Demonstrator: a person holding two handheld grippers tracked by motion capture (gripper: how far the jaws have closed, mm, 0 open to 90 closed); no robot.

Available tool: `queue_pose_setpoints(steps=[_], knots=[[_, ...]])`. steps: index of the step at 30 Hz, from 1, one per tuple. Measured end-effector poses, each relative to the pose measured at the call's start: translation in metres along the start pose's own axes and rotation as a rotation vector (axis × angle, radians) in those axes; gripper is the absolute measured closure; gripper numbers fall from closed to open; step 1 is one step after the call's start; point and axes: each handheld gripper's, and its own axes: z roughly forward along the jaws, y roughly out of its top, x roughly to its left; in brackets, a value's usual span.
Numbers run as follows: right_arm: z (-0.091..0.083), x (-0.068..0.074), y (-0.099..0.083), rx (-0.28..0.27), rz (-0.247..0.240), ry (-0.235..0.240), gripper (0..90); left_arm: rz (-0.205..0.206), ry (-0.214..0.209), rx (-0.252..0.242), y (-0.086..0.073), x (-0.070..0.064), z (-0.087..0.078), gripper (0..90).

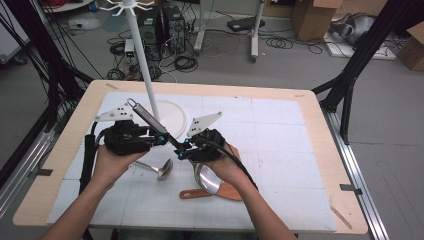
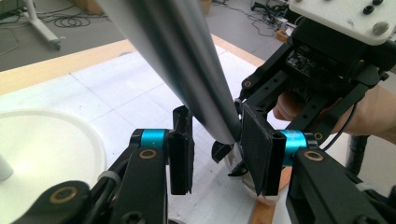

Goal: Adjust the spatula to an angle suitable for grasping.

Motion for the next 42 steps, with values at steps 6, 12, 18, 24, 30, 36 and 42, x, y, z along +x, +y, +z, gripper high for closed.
queue_pose_setpoints(steps=[6,12,18,24,30,36,42], knots=[[0.001,0.007,0.006,-0.006,-0.002,-0.004,74.6,-0.013,-0.018,-0.012,0.002,-0.001,-0.002,69.8],[0.000,0.009,0.008,-0.034,-0.006,0.018,74.5,-0.011,-0.062,-0.023,0.007,-0.003,-0.006,72.0],[-0.010,0.015,0.010,-0.061,-0.011,0.052,74.5,0.021,-0.120,-0.020,0.016,-0.014,-0.009,72.6],[-0.015,0.016,0.010,-0.095,-0.018,0.092,74.3,0.054,-0.149,-0.004,0.025,-0.020,-0.010,73.0],[-0.015,0.015,0.009,-0.116,-0.014,0.150,73.9,0.051,-0.182,-0.004,0.027,-0.019,-0.011,73.3],[-0.012,0.013,0.007,-0.121,-0.010,0.185,75.6,0.059,-0.201,-0.003,0.028,-0.016,-0.014,73.5],[-0.012,0.014,0.008,-0.132,-0.005,0.176,76.8,0.067,-0.208,-0.006,0.029,-0.016,-0.015,73.7]])
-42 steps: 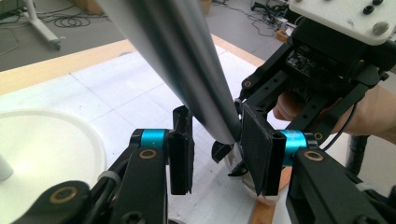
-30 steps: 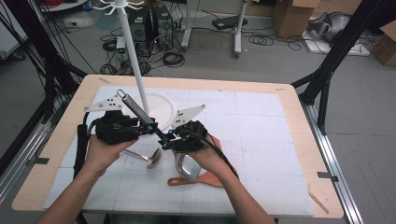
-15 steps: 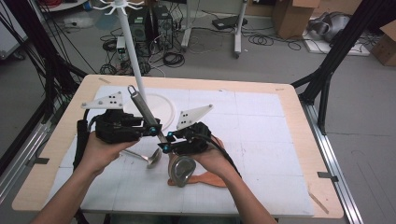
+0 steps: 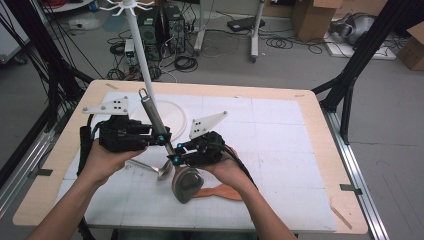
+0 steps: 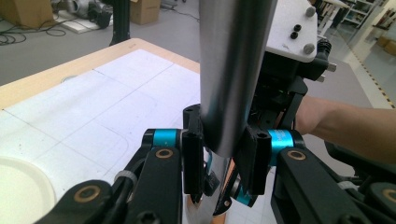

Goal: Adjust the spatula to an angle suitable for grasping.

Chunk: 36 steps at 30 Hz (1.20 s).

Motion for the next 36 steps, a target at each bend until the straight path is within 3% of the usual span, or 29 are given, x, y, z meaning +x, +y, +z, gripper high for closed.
queue_pose_setpoints(steps=[11,21,25,26,28,32,36], knots=[[-0.0013,0.0065,0.0020,0.006,-0.004,-0.065,77.9,-0.012,0.028,0.002,0.0005,-0.0029,-0.0020,72.2],[0.0007,0.0081,0.0037,0.005,0.001,-0.104,78.7,0.010,0.074,0.037,-0.0016,-0.0049,0.0009,71.1],[-0.0011,0.0084,0.0041,-0.015,0.017,-0.105,79.6,0.013,0.070,0.037,-0.0030,-0.0060,0.0016,77.6],[-0.0022,0.0089,0.0045,-0.022,0.017,-0.101,85.8,0.007,0.065,0.039,-0.0032,-0.0053,0.0019,77.7],[-0.0031,0.0095,0.0049,-0.034,0.020,-0.097,86.6,0.000,0.054,0.034,-0.0034,-0.0047,0.0022,77.4],[-0.0033,0.0101,0.0063,-0.033,0.021,-0.092,86.0,0.020,0.049,0.037,-0.0033,-0.0072,0.0036,81.6],[-0.0035,0.0093,0.0060,-0.045,0.028,-0.060,80.7,0.016,0.025,0.024,-0.0026,-0.0058,0.0017,86.1]])
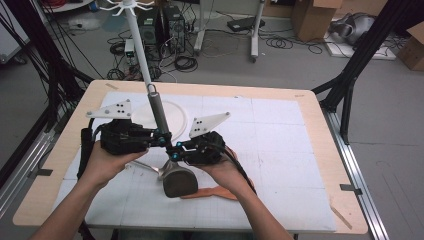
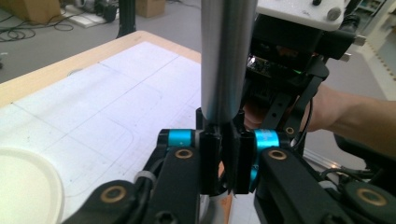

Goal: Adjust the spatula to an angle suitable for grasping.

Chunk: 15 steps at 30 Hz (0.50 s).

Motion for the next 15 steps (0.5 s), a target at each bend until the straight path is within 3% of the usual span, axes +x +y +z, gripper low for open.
queue_pose_setpoints(steps=[10,15], knots=[[-0.009,-0.001,-0.001,-0.020,-0.001,0.005,71.8,-0.026,-0.034,-0.043,0.003,0.003,-0.006,87.1],[-0.018,-0.001,-0.003,-0.031,0.008,-0.009,63.7,-0.010,-0.028,-0.047,0.008,0.001,-0.011,87.1]])
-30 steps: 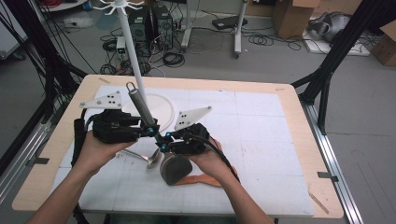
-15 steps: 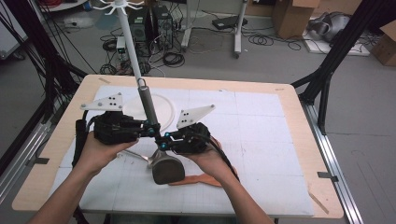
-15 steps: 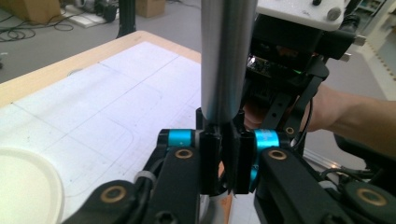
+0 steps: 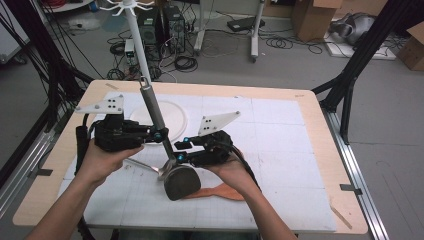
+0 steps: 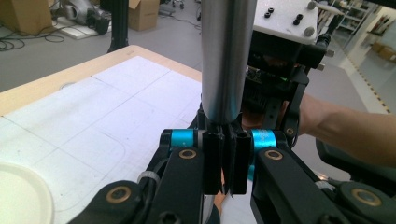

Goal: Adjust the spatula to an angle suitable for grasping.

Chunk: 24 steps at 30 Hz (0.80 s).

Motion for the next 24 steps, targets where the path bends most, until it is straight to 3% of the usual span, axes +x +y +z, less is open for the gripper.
queue_pose_setpoints(steps=[5,14,24], knots=[[-0.013,0.001,-0.004,-0.002,0.004,-0.026,56.4,0.003,0.007,-0.001,0.001,0.001,-0.005,87.1],[-0.032,-0.003,-0.015,0.019,0.035,-0.114,42.5,0.011,0.033,-0.019,0.005,0.004,-0.015,87.1],[-0.051,-0.009,-0.030,0.030,0.065,-0.191,36.2,0.034,0.091,-0.033,0.006,0.004,-0.033,87.0]])
